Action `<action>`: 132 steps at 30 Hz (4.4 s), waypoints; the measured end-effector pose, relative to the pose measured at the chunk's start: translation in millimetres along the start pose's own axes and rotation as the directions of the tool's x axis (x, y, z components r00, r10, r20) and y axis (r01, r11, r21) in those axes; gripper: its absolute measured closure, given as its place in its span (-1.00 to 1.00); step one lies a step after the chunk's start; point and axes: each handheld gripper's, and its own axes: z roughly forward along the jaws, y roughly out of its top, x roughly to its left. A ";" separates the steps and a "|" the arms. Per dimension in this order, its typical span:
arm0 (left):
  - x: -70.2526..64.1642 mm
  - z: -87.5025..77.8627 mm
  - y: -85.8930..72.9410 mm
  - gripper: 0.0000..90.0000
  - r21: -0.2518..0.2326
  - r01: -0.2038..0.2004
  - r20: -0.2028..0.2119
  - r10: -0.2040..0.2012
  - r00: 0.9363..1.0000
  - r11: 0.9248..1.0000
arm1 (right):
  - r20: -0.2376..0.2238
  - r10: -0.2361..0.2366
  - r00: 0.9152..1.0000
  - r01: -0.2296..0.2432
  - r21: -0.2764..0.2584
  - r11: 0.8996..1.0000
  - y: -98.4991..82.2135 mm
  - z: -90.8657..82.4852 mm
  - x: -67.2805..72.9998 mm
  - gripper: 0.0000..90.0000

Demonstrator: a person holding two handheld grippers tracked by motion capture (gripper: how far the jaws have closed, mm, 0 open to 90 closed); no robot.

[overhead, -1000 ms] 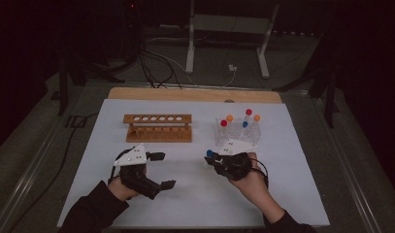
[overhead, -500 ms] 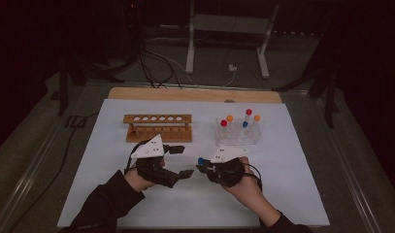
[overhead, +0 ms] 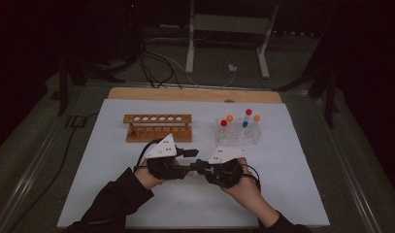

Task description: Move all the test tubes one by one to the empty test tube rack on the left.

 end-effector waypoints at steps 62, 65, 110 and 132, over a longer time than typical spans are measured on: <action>78.4 -22.4 43.0 0.71 -0.027 -0.025 -0.281 0.017 0.960 0.999 | 0.075 0.105 0.992 -0.090 -0.181 0.979 -3.3 -27.5 -26.7 -1.00; 86.1 -23.0 45.7 0.71 -0.038 -0.023 -0.303 0.010 0.953 0.999 | 0.074 0.101 0.992 -0.087 -0.181 0.980 -3.5 -28.1 -27.1 -1.00; 143.6 21.8 -5.0 0.71 -0.074 0.150 -0.455 -0.167 0.874 0.986 | 0.059 0.114 0.992 -0.100 -0.204 0.974 -3.9 -32.6 -28.8 -1.00; 145.7 34.0 -15.1 0.71 0.004 0.171 -0.468 -0.149 0.871 0.985 | 0.055 0.119 0.991 -0.105 -0.206 0.973 -4.0 -32.3 -29.2 -1.00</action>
